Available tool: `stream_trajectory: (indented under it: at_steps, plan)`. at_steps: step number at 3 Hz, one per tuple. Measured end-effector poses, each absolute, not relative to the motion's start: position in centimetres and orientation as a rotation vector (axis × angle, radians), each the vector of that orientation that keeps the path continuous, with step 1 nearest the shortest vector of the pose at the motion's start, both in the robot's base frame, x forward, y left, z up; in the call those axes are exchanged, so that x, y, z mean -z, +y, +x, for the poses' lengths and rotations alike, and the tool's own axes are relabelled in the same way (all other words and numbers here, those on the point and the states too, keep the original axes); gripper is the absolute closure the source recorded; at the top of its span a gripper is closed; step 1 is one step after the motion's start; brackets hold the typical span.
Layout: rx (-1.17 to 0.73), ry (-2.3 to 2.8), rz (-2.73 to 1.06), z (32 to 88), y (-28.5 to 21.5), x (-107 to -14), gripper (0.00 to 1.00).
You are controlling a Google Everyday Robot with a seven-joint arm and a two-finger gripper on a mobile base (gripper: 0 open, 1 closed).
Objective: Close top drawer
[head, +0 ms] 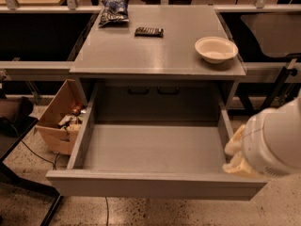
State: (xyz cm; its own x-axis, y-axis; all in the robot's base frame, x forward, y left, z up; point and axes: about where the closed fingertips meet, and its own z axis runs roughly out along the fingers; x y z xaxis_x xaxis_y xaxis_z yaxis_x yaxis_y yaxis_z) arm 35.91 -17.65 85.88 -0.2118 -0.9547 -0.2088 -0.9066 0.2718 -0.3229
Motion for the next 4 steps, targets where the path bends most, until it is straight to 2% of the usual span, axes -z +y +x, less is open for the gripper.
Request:
stream_trajectory:
  at_steps: [1,2,3,4]
  plan:
    - [0.206,2.194,-1.679,33.6,-16.2,-80.1,0.89]
    - [0.206,2.256,-1.675,32.0,-15.9,-71.7,1.0]
    - [0.221,2.325,-1.651,30.1,-17.2,-67.2,1.0]
    - [0.213,2.327,-1.651,30.1,-17.1,-67.0,1.0]
